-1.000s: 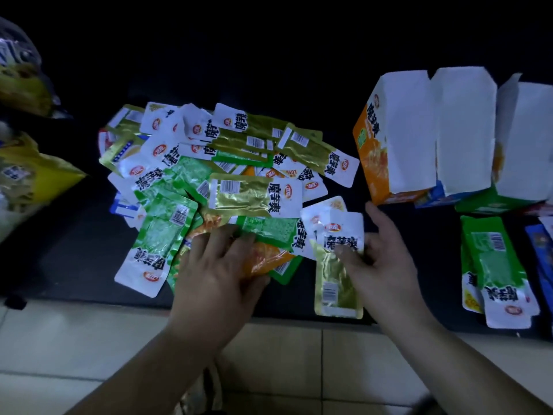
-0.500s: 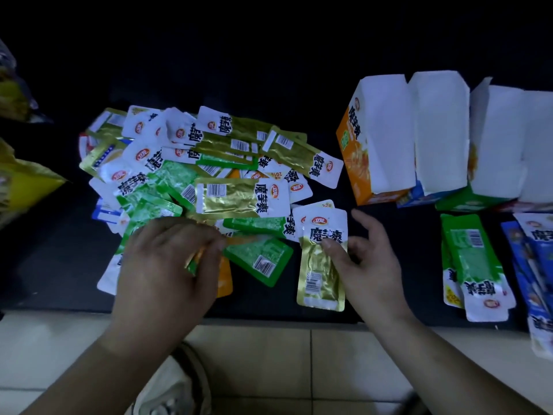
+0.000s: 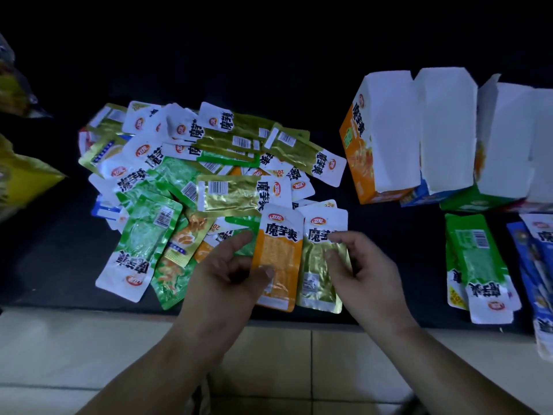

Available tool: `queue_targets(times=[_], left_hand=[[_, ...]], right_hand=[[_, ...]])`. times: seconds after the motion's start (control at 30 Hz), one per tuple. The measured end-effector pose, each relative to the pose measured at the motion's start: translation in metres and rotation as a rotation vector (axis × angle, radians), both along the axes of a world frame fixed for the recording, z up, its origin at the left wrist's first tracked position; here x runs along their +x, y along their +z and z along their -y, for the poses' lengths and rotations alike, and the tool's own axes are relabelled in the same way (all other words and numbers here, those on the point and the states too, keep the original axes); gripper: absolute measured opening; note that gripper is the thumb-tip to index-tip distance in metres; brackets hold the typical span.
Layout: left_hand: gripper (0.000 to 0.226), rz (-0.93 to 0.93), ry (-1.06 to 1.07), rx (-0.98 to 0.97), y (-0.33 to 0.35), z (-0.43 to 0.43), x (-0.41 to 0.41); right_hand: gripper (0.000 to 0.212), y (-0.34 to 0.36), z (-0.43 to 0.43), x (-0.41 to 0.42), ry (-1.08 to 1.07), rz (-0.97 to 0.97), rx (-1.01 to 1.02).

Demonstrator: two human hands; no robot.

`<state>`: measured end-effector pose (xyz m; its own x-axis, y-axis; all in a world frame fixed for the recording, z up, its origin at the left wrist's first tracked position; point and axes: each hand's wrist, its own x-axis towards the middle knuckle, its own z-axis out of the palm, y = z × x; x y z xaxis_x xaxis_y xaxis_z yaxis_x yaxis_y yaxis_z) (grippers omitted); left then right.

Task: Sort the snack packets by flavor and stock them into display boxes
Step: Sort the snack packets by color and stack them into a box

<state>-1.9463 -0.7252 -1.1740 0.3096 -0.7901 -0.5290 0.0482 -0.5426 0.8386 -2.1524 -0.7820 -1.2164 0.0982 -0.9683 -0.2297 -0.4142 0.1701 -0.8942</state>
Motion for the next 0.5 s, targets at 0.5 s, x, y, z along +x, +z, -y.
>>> queue_targets(times=[0.5], left_hand=[[0.023, 0.143, -0.182, -0.15, 0.014, 0.017, -0.074]], right_hand=[[0.034, 0.017, 0.011, -0.086, -0.216, -0.196, -0.093]])
